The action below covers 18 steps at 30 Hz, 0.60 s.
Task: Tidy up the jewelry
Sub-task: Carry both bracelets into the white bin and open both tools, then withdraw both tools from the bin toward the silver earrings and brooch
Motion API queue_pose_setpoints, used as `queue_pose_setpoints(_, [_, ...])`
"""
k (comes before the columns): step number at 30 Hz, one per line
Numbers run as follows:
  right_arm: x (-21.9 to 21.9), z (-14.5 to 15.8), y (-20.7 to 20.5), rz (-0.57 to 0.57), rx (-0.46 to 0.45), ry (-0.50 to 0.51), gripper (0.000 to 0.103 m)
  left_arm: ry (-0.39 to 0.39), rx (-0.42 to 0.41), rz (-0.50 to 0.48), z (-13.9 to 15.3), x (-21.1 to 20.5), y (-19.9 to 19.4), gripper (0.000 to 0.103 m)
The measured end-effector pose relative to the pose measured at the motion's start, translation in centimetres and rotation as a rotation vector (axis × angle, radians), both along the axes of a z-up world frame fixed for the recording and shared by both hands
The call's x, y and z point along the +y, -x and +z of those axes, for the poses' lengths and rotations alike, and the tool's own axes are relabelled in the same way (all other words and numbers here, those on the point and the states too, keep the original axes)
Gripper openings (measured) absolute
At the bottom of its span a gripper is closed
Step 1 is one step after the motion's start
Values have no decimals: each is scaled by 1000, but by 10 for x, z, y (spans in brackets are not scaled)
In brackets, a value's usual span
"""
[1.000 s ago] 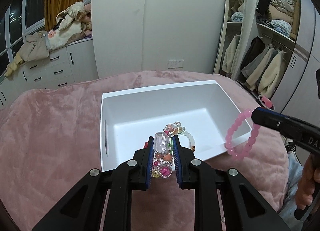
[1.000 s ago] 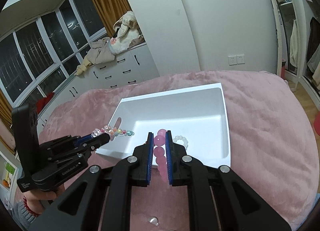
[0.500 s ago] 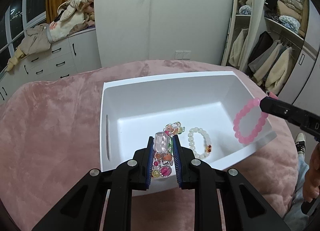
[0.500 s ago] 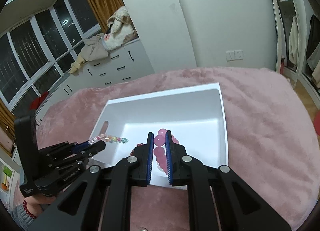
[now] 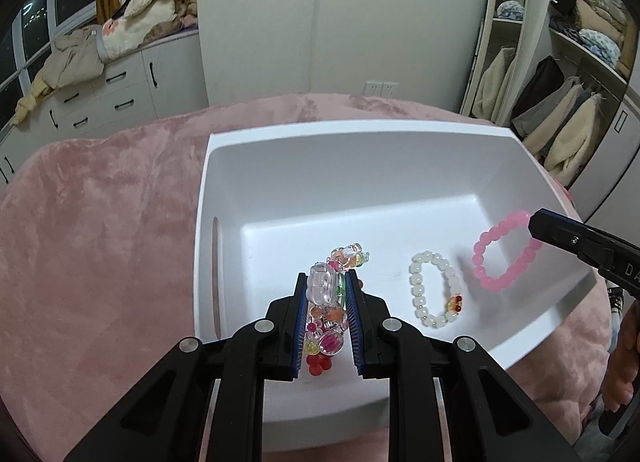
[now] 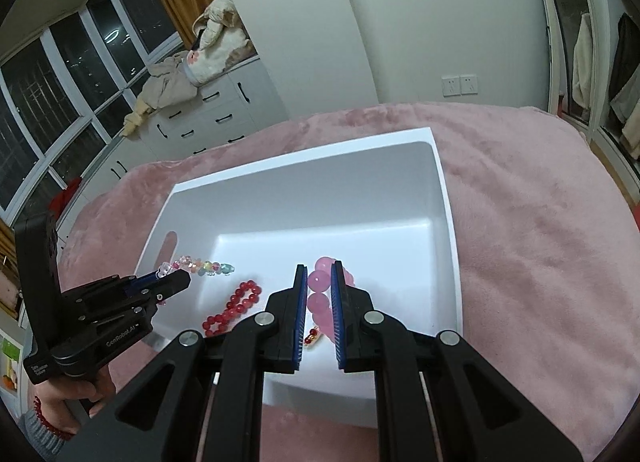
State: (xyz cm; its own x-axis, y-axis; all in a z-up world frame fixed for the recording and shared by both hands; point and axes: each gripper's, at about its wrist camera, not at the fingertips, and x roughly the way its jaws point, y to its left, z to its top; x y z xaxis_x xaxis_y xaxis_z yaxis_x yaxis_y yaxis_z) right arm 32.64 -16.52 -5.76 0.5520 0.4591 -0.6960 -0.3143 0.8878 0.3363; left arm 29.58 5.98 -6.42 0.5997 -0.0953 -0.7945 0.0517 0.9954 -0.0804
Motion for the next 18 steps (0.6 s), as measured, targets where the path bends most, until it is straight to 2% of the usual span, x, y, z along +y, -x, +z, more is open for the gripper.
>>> queue_pose_setpoints(7, [6, -6, -6, 8, 20, 16, 14, -14, 18, 7, -5, -3, -7, 25])
queue_pose_setpoints(10, [5, -5, -6, 10, 12, 2, 15, -5, 14, 10, -3, -5, -7, 36])
queue_pose_setpoints(13, [3, -3, -3, 8, 4, -6, 18, 5, 10, 17, 0, -3, -6, 39])
queue_pose_setpoints(15, [1, -1, -1, 6, -2, -18, 33, 14, 10, 18, 2, -3, -4, 45])
queue_pose_setpoints(16, [0, 0, 0, 6, -8, -23, 39, 15, 6, 19, 4, -2, -3, 53])
queue_pose_setpoints(17, [-2, 3, 4, 5, -23, -26, 52, 13, -1, 21, 6, -2, -1, 62])
queue_pose_setpoints(18, [-2, 5, 5, 2, -35, -29, 63, 4, -8, 25, 8, -3, 1, 68])
